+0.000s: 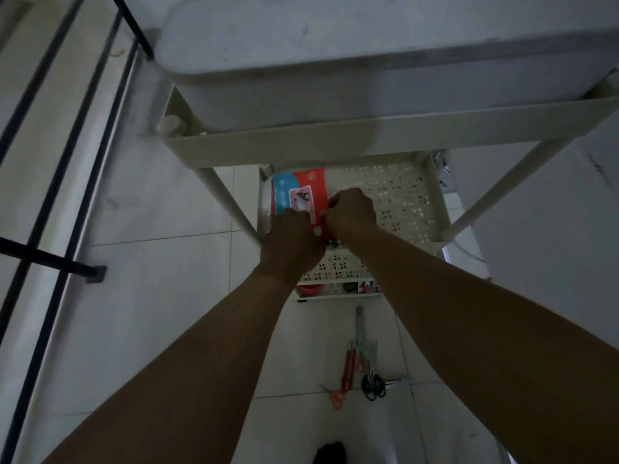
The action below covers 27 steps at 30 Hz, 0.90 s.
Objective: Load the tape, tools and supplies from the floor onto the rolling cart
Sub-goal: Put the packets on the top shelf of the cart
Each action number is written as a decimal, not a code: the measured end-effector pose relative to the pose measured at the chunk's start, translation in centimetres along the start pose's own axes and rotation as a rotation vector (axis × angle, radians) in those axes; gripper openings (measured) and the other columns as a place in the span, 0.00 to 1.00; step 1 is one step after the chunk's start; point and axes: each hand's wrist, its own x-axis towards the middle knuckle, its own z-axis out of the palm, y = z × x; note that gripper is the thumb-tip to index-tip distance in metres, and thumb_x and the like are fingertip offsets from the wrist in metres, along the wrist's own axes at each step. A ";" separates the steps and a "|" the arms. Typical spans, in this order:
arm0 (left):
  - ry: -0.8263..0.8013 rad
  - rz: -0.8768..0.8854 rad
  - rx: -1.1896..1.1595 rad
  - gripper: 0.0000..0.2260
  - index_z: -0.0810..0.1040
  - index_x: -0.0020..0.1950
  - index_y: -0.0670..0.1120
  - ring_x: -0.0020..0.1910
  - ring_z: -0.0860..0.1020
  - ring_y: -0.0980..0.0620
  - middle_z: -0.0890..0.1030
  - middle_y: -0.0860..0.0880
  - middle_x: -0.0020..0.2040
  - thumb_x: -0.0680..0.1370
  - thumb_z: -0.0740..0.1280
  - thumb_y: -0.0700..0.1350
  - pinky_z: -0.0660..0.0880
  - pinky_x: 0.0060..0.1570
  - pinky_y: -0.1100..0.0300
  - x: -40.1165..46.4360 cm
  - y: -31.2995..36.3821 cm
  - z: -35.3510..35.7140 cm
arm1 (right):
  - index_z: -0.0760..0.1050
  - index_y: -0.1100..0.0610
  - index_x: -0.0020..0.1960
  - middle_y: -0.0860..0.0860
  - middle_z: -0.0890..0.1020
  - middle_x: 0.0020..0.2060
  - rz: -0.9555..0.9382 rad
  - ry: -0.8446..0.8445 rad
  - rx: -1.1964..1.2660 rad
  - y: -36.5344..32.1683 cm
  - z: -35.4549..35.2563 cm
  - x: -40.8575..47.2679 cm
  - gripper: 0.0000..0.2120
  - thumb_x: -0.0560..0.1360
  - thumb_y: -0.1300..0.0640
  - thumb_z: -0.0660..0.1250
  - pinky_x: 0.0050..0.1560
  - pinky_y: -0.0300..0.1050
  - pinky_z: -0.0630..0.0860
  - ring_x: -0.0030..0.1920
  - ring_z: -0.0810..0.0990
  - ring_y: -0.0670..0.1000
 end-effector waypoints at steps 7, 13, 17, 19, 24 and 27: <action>-0.016 -0.075 0.030 0.20 0.74 0.62 0.43 0.57 0.78 0.41 0.79 0.41 0.56 0.76 0.64 0.52 0.78 0.56 0.44 -0.3 -0.1 0.2 | 0.78 0.63 0.58 0.57 0.82 0.53 -0.068 -0.139 -0.027 0.2 -1.3 -1.1 0.12 0.75 0.63 0.67 0.54 0.50 0.80 0.52 0.82 0.55; -0.034 -0.006 0.061 0.16 0.77 0.55 0.46 0.57 0.77 0.42 0.80 0.44 0.53 0.74 0.57 0.51 0.75 0.58 0.44 -0.6 -0.2 0.3 | 0.79 0.62 0.59 0.59 0.81 0.56 -0.125 -0.230 -0.021 0.2 -1.9 -1.7 0.13 0.76 0.65 0.64 0.57 0.53 0.79 0.55 0.81 0.56; -0.059 0.026 0.034 0.12 0.77 0.55 0.47 0.53 0.78 0.44 0.81 0.44 0.51 0.75 0.60 0.49 0.78 0.54 0.45 -0.5 -0.2 0.4 | 0.80 0.61 0.56 0.58 0.82 0.52 -0.129 -0.215 -0.036 0.2 -1.4 -1.7 0.12 0.75 0.64 0.64 0.54 0.53 0.81 0.51 0.81 0.56; -0.038 0.047 0.028 0.10 0.79 0.53 0.46 0.52 0.79 0.44 0.81 0.43 0.50 0.76 0.62 0.47 0.78 0.52 0.46 -0.4 -0.3 0.5 | 0.81 0.62 0.53 0.58 0.83 0.48 -0.115 -0.158 -0.011 0.3 -1.2 -1.7 0.11 0.74 0.65 0.64 0.51 0.53 0.82 0.47 0.82 0.56; 0.144 0.066 0.025 0.11 0.80 0.51 0.44 0.50 0.79 0.43 0.81 0.42 0.51 0.76 0.62 0.47 0.78 0.51 0.49 -0.7 0.2 0.5 | 0.82 0.60 0.50 0.56 0.84 0.46 -0.197 -0.050 0.008 0.7 -1.5 -2.1 0.08 0.73 0.62 0.66 0.49 0.46 0.81 0.45 0.83 0.52; 0.284 0.103 -0.031 0.13 0.79 0.57 0.45 0.57 0.77 0.46 0.80 0.45 0.58 0.76 0.61 0.47 0.76 0.56 0.51 -1.6 1.5 0.8 | 0.81 0.58 0.51 0.53 0.84 0.48 -0.260 0.062 0.044 1.2 -2.7 -2.8 0.08 0.75 0.61 0.65 0.49 0.41 0.76 0.45 0.81 0.48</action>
